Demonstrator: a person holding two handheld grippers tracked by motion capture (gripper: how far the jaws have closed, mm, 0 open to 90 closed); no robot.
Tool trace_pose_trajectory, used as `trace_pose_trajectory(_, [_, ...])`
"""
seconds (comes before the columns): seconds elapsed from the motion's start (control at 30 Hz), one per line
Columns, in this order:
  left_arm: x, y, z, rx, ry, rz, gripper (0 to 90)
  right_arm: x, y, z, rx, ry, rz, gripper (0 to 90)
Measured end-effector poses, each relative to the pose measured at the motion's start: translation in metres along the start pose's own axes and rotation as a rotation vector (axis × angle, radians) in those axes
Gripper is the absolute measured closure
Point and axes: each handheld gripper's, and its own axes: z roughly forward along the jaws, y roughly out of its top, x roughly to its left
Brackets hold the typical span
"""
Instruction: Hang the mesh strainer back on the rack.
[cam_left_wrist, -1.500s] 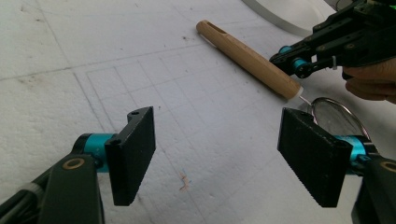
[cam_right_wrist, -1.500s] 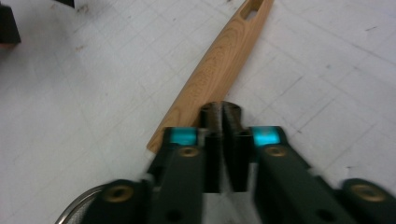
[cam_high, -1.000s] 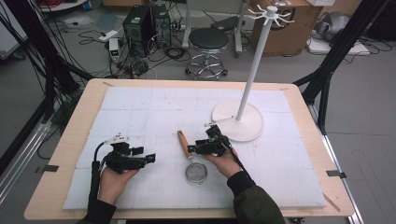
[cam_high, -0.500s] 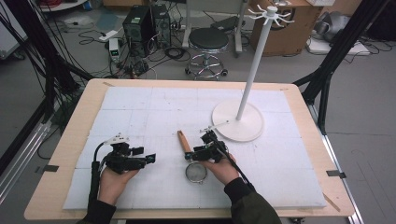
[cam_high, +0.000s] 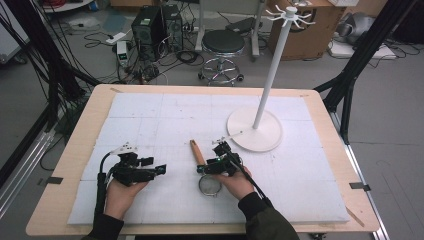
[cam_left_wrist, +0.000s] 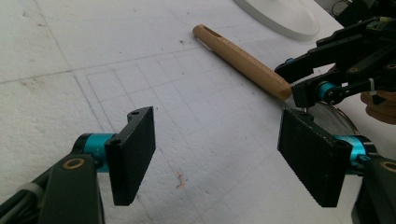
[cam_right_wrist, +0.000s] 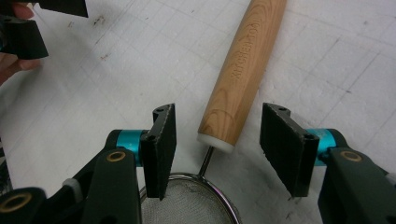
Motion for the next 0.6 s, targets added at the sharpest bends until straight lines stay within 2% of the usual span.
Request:
trace_pose_trajectory(0.23, [0.000,0.001,-0.001,-0.002,-0.004,0.003,28.4,0.010,-0.001,0.004,0.004,-0.044,-0.034,48.1])
trace_pose_trajectory(0.37, [0.000,0.001,-0.002,-0.003,-0.006,0.005,28.3,0.012,-0.001,0.004,0.007,-0.067,-0.028,49.9])
trace_pose_trajectory(0.43, [0.000,0.001,-0.002,-0.002,-0.006,0.007,28.3,0.014,-0.002,0.005,0.003,-0.084,-0.045,50.8])
trace_pose_trajectory(0.6, [-0.001,0.002,-0.002,-0.001,-0.009,0.008,28.3,0.025,-0.003,0.009,0.010,-0.174,-0.103,52.0])
